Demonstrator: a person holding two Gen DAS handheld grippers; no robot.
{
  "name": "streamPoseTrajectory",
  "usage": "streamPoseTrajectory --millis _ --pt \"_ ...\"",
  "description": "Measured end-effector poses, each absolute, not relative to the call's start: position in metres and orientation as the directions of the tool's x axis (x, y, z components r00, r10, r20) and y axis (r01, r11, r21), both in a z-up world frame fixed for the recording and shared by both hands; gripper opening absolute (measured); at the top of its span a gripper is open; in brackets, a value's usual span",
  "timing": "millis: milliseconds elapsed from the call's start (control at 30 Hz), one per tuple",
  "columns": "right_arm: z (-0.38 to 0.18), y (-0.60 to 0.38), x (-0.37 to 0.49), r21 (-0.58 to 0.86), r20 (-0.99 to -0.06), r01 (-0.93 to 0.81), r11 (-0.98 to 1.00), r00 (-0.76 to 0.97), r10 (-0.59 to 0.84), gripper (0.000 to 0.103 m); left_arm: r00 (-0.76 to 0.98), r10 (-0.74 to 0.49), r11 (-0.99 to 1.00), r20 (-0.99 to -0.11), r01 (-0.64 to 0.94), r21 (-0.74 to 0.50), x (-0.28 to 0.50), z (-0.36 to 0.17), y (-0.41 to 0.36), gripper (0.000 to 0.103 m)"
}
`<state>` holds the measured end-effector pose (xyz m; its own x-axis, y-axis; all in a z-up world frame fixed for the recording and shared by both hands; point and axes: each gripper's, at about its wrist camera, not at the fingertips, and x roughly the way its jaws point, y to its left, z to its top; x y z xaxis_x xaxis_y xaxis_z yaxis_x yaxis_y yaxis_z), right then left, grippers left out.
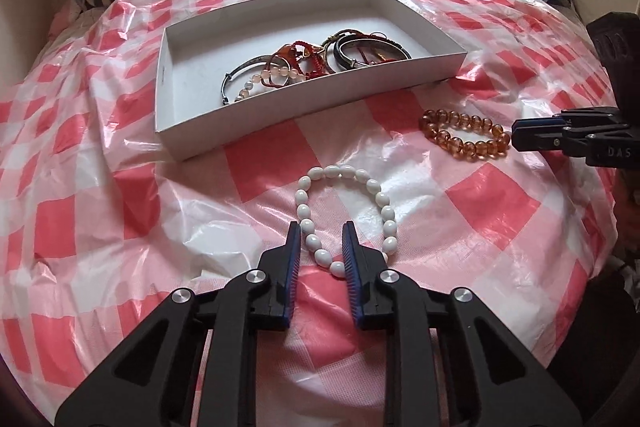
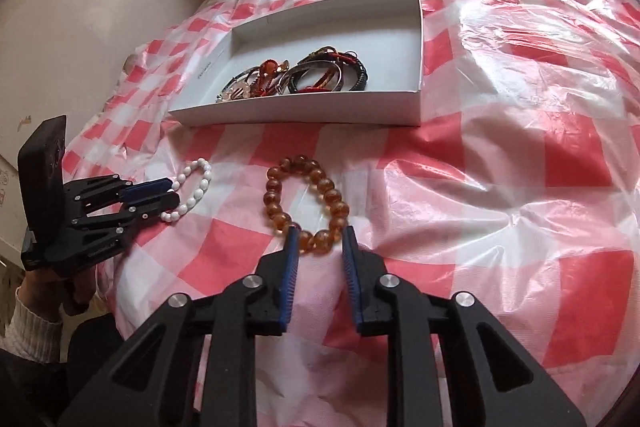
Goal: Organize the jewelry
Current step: 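Grasp the white bead bracelet with the left tool while the right grasps the amber bead bracelet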
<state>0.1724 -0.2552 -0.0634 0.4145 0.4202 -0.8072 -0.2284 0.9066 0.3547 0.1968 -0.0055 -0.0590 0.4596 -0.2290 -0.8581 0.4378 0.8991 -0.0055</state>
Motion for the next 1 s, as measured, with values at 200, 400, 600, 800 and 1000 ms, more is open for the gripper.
streamPoseTrajectory --millis 200,400,600,800,1000 --pt "-0.06 -0.228 0.182 0.267 -0.805 -0.297 0.917 0.454 0.381 0.057 0.489 -0.194 0.92 -0.85 0.391 0.015 0.205 -0.062 -0.01 0.038" --pt "-0.084 -0.216 0.195 0.232 -0.84 -0.304 0.924 0.416 0.348 0.061 0.525 -0.167 0.922 -0.835 0.382 0.056 0.204 -0.069 -0.02 0.043" --pt "-0.077 -0.224 0.183 0.32 -0.815 -0.325 0.89 0.385 0.434 0.028 0.498 -0.207 0.92 -0.842 0.393 0.006 0.199 -0.064 -0.017 0.008" --pt "-0.073 -0.236 0.184 0.356 -0.795 -0.272 0.894 0.414 0.443 0.044 0.494 -0.206 0.934 -0.844 0.357 -0.019 0.204 -0.062 -0.008 0.01" --pt "-0.085 -0.229 0.186 0.335 -0.812 -0.271 0.902 0.403 0.422 0.049 0.513 -0.187 0.934 -0.838 0.357 0.01 0.205 -0.069 -0.014 0.034"
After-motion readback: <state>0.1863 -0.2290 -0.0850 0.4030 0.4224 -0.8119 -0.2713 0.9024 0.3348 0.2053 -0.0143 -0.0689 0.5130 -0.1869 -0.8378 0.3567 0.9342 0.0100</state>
